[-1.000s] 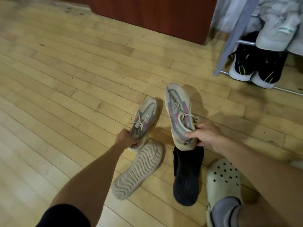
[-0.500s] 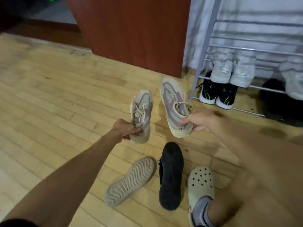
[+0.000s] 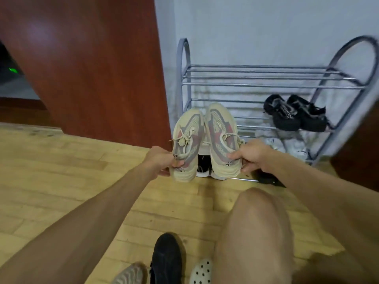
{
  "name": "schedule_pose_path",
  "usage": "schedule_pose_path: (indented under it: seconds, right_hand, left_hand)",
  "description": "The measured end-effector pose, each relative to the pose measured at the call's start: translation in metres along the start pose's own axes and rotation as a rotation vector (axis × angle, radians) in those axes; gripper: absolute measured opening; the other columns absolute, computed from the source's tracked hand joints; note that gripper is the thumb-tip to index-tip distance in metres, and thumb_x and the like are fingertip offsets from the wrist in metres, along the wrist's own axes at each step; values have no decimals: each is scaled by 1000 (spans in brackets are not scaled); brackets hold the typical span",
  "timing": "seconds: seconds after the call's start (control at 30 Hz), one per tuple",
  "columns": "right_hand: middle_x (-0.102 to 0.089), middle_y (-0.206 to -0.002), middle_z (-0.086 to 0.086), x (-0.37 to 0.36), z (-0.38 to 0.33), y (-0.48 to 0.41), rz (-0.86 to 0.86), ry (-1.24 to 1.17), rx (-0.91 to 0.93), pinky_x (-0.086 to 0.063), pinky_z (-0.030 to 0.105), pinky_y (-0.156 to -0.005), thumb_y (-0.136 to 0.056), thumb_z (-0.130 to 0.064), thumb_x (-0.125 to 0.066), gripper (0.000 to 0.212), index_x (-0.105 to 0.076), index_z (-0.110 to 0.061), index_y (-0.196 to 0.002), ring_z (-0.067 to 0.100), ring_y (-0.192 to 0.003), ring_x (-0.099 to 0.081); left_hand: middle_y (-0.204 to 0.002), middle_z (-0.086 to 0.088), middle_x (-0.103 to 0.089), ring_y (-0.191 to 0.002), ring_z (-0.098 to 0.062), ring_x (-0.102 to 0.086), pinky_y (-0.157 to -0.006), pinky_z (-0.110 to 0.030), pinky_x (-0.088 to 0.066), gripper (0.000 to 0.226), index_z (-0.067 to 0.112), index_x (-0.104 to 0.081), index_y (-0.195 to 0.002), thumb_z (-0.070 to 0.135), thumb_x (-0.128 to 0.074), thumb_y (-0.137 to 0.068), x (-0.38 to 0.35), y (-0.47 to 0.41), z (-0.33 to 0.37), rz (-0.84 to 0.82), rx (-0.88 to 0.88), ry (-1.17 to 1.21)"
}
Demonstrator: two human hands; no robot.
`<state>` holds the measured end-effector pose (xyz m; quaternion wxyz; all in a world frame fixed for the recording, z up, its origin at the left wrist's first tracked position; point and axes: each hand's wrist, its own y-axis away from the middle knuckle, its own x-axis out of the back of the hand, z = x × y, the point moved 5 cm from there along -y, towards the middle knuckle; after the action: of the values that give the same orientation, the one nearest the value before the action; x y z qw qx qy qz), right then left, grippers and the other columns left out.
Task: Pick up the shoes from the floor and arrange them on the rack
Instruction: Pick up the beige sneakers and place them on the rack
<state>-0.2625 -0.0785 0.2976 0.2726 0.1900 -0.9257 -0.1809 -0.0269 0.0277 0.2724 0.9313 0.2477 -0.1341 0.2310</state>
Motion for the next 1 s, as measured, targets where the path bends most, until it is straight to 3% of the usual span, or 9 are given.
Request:
schedule_pose_path:
  seconds: [0.2, 0.3, 0.5, 0.6, 0.67, 0.77, 0.87, 0.93, 1.0]
  right_hand:
    - [-65, -76, 10, 50, -7, -40, 85, -159, 23, -52, 23, -40, -78, -13, -78, 33, -65, 2, -105, 18, -56, -62]
    - [-63, -68, 10, 65, -14, -71, 86, -244, 22, -50, 21, -35, -79, -7, -76, 26, -64, 3, -100, 15, -43, -62]
    - [-73, -93, 18, 72, -32, -142, 79, -337, 30, -62, 41, -67, -74, -6, -80, 29, -67, 2, -98, 29, -76, -72]
    - [-71, -91, 17, 73, -42, -171, 92, -299, 31, -62, 40, -64, -76, -8, -80, 26, -65, 1, -96, 29, -77, -71]
    - [-69, -83, 14, 73, -45, -185, 96, -296, 20, -60, 31, -48, -77, -8, -79, 22, -64, -1, -91, 25, -68, -69]
    - [-63, -74, 10, 74, -46, -203, 93, -345, 4, -50, 22, -34, -80, -6, -76, 17, -60, -2, -83, 20, -59, -62]
    - [-71, -88, 15, 73, -48, -216, 92, -350, 8, -61, 34, -55, -76, -11, -80, 33, -63, 3, -100, 26, -70, -71]
    - [-73, -95, 17, 71, -47, -219, 90, -308, 11, -62, 44, -69, -74, -16, -82, 37, -64, 2, -102, 29, -76, -74]
    - [-71, -96, 18, 69, -47, -216, 78, -259, 27, -62, 44, -71, -78, -21, -79, 35, -62, 0, -100, 28, -77, -73]
  left_hand:
    - [-75, -10, -67, -63, -19, -61, -50, -29, -49, 24, -2, -67, -85, 6, -83, -69, -43, -42, 62, -11, -13, 104]
    - [-72, -8, -65, -62, -19, -61, -49, -29, -49, 20, 2, -63, -74, 5, -83, -70, -56, -70, 85, 15, -10, 135]
    - [-86, -15, -72, -74, -27, -70, -67, -41, -60, 24, -3, -67, -83, 8, -84, -69, -71, -138, 122, 75, -29, 157]
    - [-80, -13, -70, -66, -24, -69, -50, -30, -58, 23, -2, -66, -80, 6, -84, -69, -79, -163, 133, 102, -45, 177]
    - [-77, -11, -68, -64, -21, -66, -38, -22, -52, 21, 2, -62, -74, 7, -82, -71, -87, -175, 136, 107, -52, 186]
    - [-86, -14, -72, -72, -24, -70, -55, -33, -60, 20, 4, -64, -72, 11, -83, -71, -93, -193, 139, 134, -68, 165]
    - [-90, -15, -74, -82, -27, -71, -80, -44, -60, 21, 4, -69, -73, 19, -83, -71, -91, -204, 145, 180, -112, 89]
    - [-89, -14, -73, -81, -26, -69, -84, -41, -56, 23, 2, -70, -76, 22, -81, -74, -90, -208, 144, 180, -129, 37]
    - [-88, -15, -71, -81, -26, -66, -80, -40, -55, 25, 3, -69, -74, 27, -78, -76, -90, -209, 140, 161, -131, -6]
